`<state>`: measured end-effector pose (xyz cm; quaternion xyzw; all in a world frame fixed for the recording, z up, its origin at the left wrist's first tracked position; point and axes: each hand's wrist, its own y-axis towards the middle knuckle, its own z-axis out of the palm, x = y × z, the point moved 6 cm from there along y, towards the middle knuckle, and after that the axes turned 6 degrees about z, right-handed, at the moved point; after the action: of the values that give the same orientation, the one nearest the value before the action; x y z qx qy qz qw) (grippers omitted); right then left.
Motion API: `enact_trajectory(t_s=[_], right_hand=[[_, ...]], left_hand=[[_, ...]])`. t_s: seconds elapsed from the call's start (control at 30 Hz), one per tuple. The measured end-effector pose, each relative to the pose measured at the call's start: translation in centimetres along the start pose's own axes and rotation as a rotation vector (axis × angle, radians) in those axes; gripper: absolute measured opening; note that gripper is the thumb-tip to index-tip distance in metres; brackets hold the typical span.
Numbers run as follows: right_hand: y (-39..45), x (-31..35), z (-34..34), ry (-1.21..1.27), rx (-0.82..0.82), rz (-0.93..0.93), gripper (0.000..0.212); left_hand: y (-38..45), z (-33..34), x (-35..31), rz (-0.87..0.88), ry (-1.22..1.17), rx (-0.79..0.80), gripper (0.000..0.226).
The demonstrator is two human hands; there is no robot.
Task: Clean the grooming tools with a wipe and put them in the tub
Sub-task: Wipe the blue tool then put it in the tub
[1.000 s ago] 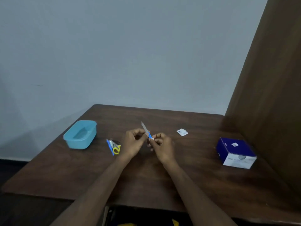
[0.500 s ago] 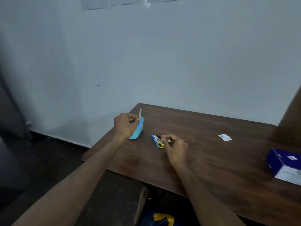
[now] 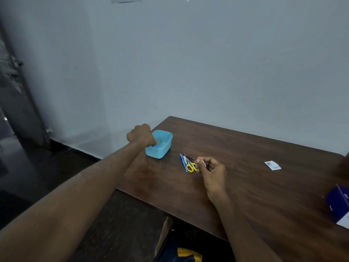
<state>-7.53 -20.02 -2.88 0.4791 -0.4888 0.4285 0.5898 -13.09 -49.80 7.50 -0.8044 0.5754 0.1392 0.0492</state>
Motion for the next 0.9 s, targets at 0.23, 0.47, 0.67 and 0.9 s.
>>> enact_trajectory(t_s=[0.23,0.47,0.67,0.9], right_hand=[[0.0,0.2,0.0,0.039,0.024,0.004,0.002],[0.0,0.1,0.1,0.051,0.025,0.025,0.003],[-0.2,0.3,0.1,0.086,0.021,0.019,0.004],[-0.2,0.2,-0.1,0.079,0.002,0.017,0.002]], left_hand=[[0.1,0.9,-1.3,0.071,0.164,-0.032,0.044],[-1.2,-0.8,-3.3,0.227,0.014,-0.210,0.015],[-4.9,3.9,-8.4,0.584,-0.235,0.059,0.007],[-5.6,9.0,-6.8,0.295,-0.390,0.004,0.038]])
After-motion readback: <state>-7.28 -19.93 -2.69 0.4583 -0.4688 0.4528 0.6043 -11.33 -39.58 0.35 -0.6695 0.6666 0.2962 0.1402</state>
